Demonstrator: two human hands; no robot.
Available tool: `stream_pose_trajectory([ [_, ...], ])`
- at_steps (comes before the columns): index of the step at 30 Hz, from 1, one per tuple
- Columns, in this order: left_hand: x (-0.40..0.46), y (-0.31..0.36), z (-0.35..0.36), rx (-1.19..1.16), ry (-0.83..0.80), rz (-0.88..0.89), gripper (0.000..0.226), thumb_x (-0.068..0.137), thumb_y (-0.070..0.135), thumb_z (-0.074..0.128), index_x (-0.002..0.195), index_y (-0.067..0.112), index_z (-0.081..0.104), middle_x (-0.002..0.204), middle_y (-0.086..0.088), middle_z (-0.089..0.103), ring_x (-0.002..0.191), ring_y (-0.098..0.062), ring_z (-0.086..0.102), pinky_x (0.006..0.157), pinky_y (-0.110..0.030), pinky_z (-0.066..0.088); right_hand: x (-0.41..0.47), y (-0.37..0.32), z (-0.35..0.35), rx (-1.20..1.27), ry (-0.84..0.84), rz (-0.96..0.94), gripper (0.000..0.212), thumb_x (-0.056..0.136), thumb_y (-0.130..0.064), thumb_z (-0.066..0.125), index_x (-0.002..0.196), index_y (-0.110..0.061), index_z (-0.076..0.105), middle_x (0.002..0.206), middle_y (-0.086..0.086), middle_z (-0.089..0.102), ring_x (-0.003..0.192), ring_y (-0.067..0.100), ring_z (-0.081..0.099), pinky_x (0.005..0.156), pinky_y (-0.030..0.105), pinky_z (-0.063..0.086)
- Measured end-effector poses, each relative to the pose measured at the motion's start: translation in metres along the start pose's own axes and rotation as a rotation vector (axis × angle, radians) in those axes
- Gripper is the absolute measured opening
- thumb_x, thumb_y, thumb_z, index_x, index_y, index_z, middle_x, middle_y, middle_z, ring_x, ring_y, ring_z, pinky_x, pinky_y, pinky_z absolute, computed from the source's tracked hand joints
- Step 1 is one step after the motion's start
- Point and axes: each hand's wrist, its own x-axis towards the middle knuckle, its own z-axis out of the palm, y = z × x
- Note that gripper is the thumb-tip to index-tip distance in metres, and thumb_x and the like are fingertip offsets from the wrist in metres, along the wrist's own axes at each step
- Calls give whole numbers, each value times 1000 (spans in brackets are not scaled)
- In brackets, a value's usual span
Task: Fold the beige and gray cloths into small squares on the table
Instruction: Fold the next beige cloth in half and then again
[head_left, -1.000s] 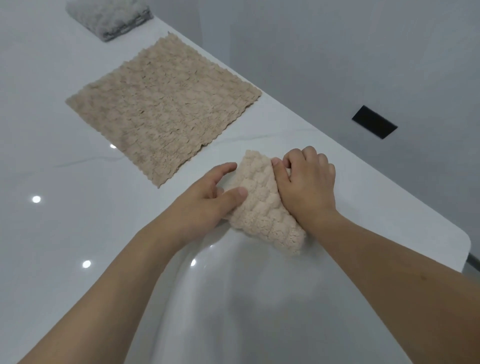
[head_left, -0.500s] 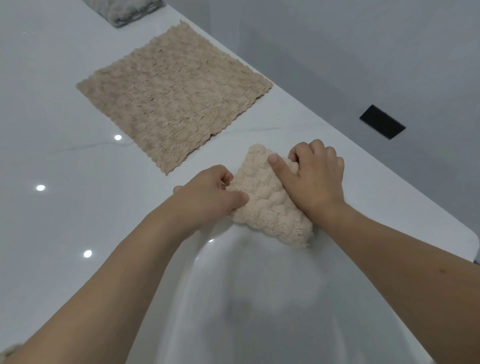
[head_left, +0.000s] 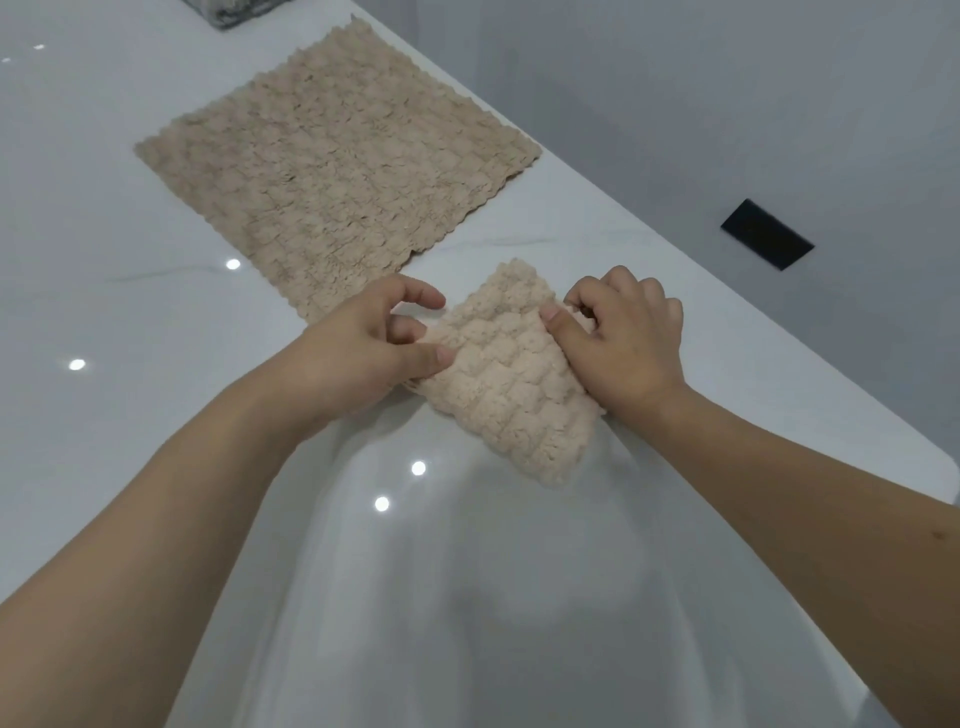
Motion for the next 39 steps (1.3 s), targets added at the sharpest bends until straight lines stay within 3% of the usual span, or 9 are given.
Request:
stream_pose_trajectory([
  [4,-16,5,0,-108,-139,-16,38,89,19,68,125,21,54,104,-19,73,104,-34,68,102,-42,46,0,0,0,-25,-1,-14,27,93,-56,44,83,-32,51,94,-9,44,94,17,35,83,30,17],
  [8,-15,7,4,-180,-136,8,35,93,14,62,126,13,52,107,-18,73,97,-28,69,90,-29,53,-1,-1,1,-41,8,-15,27,93,-55,43,82,-32,51,94,-9,44,94,17,35,84,30,19],
  [13,-16,2,10,-186,-163,-2,25,90,18,67,112,17,55,94,-7,74,85,-21,68,83,-34,54,-1,-2,2,-49,17,-17,30,94,-54,43,80,-29,52,92,-8,44,92,18,35,83,30,18],
  [16,-6,-4,7,10,32,-31,25,85,45,71,92,28,53,76,1,68,78,-20,61,75,-38,49,-1,-1,2,-56,41,-17,32,95,-51,44,77,-26,53,91,-8,46,91,20,38,83,31,21],
  [18,-2,-12,10,213,208,14,22,82,56,64,89,39,50,67,17,61,87,-18,56,86,-35,40,0,-1,3,-53,50,-18,32,95,-49,44,76,-26,54,90,-8,46,91,20,39,83,31,21],
  [22,-42,-25,45,595,698,333,27,81,41,61,102,27,50,100,13,45,98,-16,41,89,-30,19,0,-1,3,-47,52,-22,33,95,-49,44,75,-25,55,90,-8,48,91,19,39,84,31,22],
  [29,-55,-36,129,877,709,447,48,74,59,66,92,14,64,105,-8,58,92,-28,44,86,-45,35,0,-1,3,-44,33,-10,33,95,-50,44,77,-25,55,90,-9,46,91,18,38,83,31,21],
  [35,-44,-28,137,955,792,456,18,67,17,62,84,15,59,98,-3,59,90,-26,46,86,-47,34,1,0,4,-45,39,-8,34,95,-49,43,77,-24,56,92,-7,48,92,20,41,84,32,24],
  [39,-41,-24,137,949,746,357,11,74,22,57,83,15,58,95,-5,59,86,-29,50,86,-49,37,0,0,4,-50,43,-13,34,96,-48,43,77,-23,56,91,-6,48,92,22,42,84,33,24],
])
